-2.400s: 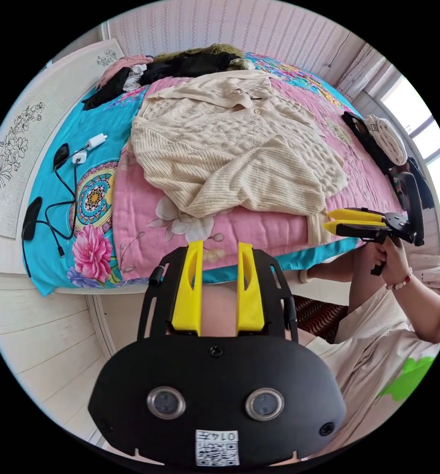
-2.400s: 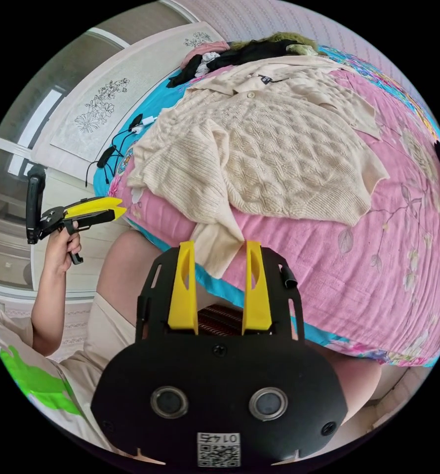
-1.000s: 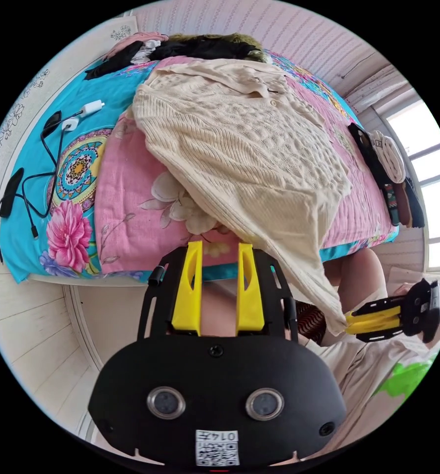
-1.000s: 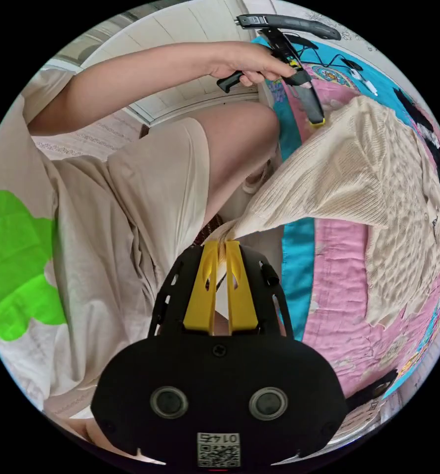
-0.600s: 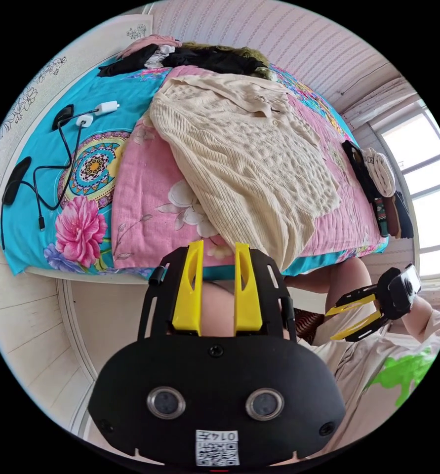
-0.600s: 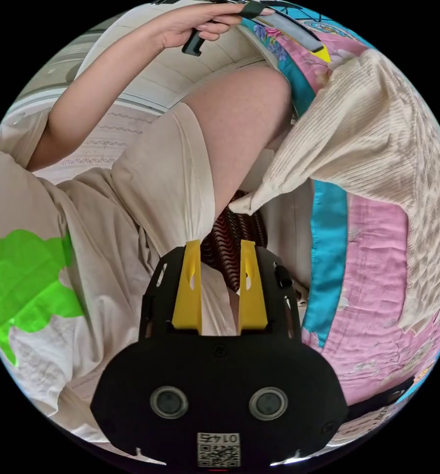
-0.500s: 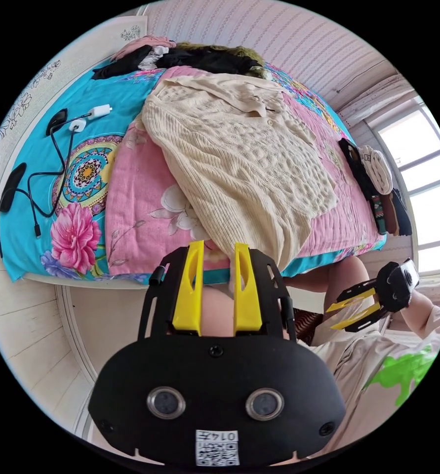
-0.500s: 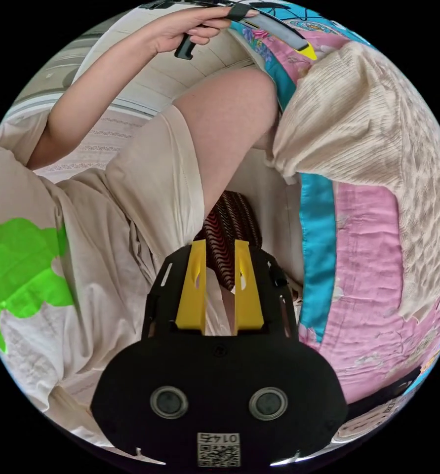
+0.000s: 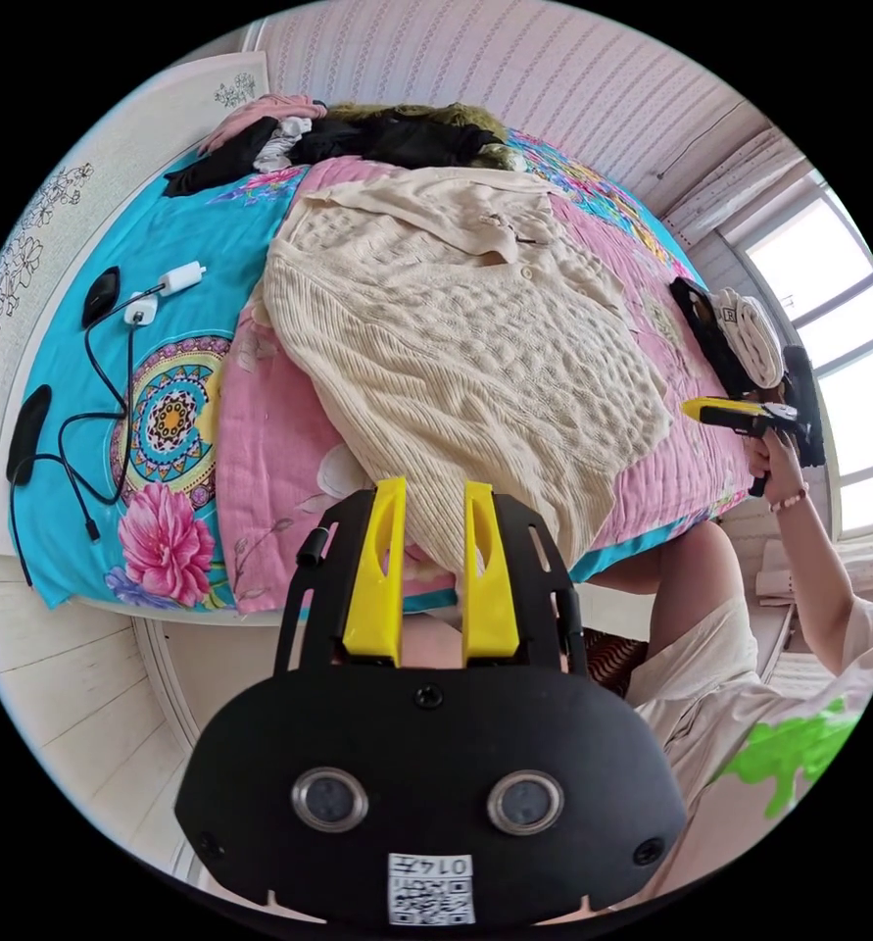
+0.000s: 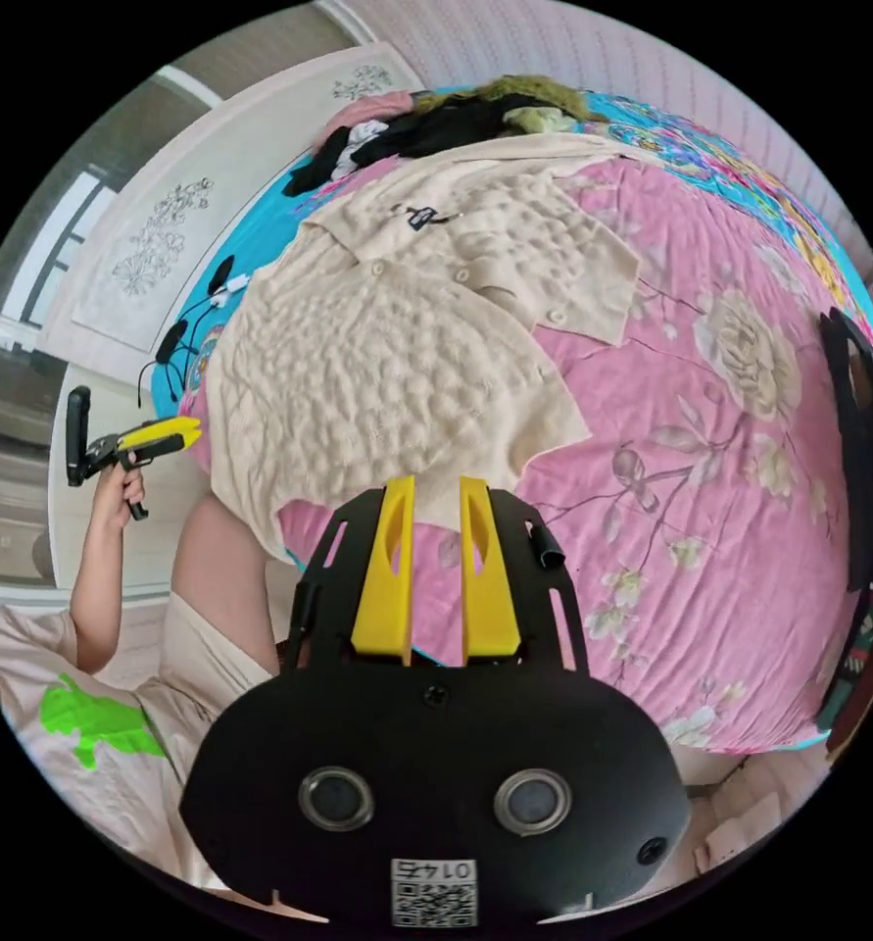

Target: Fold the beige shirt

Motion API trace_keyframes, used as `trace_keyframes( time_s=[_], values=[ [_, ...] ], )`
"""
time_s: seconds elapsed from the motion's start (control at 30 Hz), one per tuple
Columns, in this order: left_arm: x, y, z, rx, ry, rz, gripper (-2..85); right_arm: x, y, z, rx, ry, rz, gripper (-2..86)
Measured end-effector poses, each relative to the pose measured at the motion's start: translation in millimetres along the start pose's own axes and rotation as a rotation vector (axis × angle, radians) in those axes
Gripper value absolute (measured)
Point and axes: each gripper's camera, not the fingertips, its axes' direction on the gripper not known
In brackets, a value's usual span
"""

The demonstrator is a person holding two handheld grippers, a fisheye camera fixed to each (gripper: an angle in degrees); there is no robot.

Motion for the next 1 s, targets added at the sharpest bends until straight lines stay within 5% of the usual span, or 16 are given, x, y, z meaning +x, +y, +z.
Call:
trace_keyframes(
  time_s=[0.13, 0.33, 0.63, 0.87, 1.0],
  values=[
    [7, -10, 6, -0.012, -0.002, 0.002, 8.9, 45, -2, -7, 0.055, -0.127, 0.209, 7.8],
    [20, -24, 13, -0.031, 0.009, 0.017, 8.7, 57, 5, -48, 0.019, -0.214, 0.160, 1.8],
    [34, -45, 14, -0.023, 0.029, 0.023, 8.6, 100, 24, -123, 0.171, -0.233, 0.260, 3.6],
    [47, -59, 14, -0.011, 0.054, 0.024, 8.8, 101, 39, -135, 0.019, -0.288, 0.272, 11.0],
    [88, -82, 11, 0.000, 0.172, 0.149, 9.6, 101, 42, -154, 0.140, -0.339, 0.250, 5.7]
  ],
)
